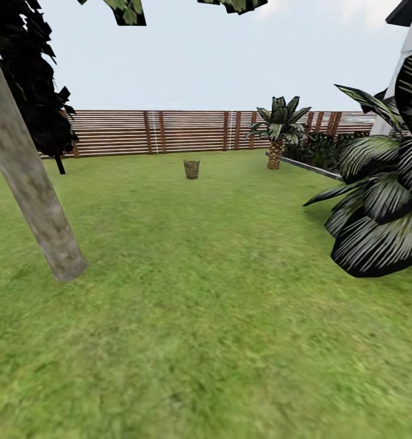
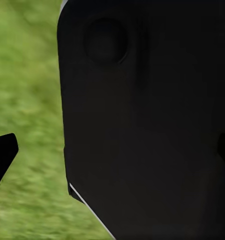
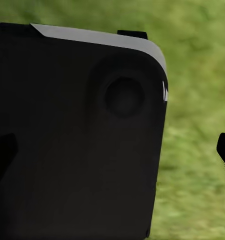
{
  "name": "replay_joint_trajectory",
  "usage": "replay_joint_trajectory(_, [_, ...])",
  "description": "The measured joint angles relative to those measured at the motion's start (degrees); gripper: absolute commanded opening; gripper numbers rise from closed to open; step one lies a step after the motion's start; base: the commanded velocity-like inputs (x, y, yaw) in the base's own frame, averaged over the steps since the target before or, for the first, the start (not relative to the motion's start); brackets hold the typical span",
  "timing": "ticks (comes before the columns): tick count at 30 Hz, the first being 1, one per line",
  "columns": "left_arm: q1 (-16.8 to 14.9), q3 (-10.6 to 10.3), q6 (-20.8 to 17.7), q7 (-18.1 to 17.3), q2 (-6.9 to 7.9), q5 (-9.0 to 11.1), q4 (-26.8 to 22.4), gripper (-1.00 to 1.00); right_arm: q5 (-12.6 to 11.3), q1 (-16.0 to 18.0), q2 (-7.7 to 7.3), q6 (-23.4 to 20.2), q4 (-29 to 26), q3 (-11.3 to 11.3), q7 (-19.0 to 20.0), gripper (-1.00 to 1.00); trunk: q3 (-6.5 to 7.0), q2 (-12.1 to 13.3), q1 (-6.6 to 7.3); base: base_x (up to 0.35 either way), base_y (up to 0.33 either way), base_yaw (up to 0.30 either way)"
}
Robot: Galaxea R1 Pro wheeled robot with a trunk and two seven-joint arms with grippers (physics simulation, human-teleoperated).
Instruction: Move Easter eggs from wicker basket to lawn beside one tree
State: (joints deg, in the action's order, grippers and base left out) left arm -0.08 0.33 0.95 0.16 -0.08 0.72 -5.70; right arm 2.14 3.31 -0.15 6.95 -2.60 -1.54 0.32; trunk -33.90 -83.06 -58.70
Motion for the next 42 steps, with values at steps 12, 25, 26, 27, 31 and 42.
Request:
replay_joint_trajectory(12, [0.0,0.0,0.0,0.0,0.0,0.0,0.0,1.0,-0.1,0.0,-0.08,0.0,0.0,0.0,-0.1,1.0,0.0,0.0,0.0,0.303,0.099,0.0])
replay_joint_trajectory(25, [0.0,0.0,0.0,0.0,0.0,0.0,0.0,1.0,0.0,0.0,-0.11,0.0,0.0,0.0,-0.1,1.0,0.0,0.0,0.0,0.303,0.099,0.0])
replay_joint_trajectory(26, [0.0,0.0,0.0,0.0,0.0,0.0,0.0,1.0,0.0,0.0,-0.15,0.0,0.0,0.0,-0.1,1.0,0.0,0.0,0.0,0.303,0.099,0.0])
replay_joint_trajectory(27, [0.0,0.0,0.0,0.0,0.0,0.0,0.0,1.0,0.0,0.0,-0.14,0.0,0.0,0.0,-0.1,1.0,0.0,0.0,0.0,0.303,0.099,0.0])
replay_joint_trajectory(31, [0.0,0.0,0.0,0.0,0.0,0.0,0.0,1.0,0.0,0.0,-0.15,0.0,0.0,0.0,-0.1,1.0,0.0,0.0,0.0,0.303,0.099,0.0])
replay_joint_trajectory(42, [0.0,0.0,0.0,0.0,0.0,0.0,0.0,1.0,0.0,0.0,-0.08,0.0,0.0,0.0,-0.1,1.0,0.0,0.0,0.0,0.303,0.098,0.0])
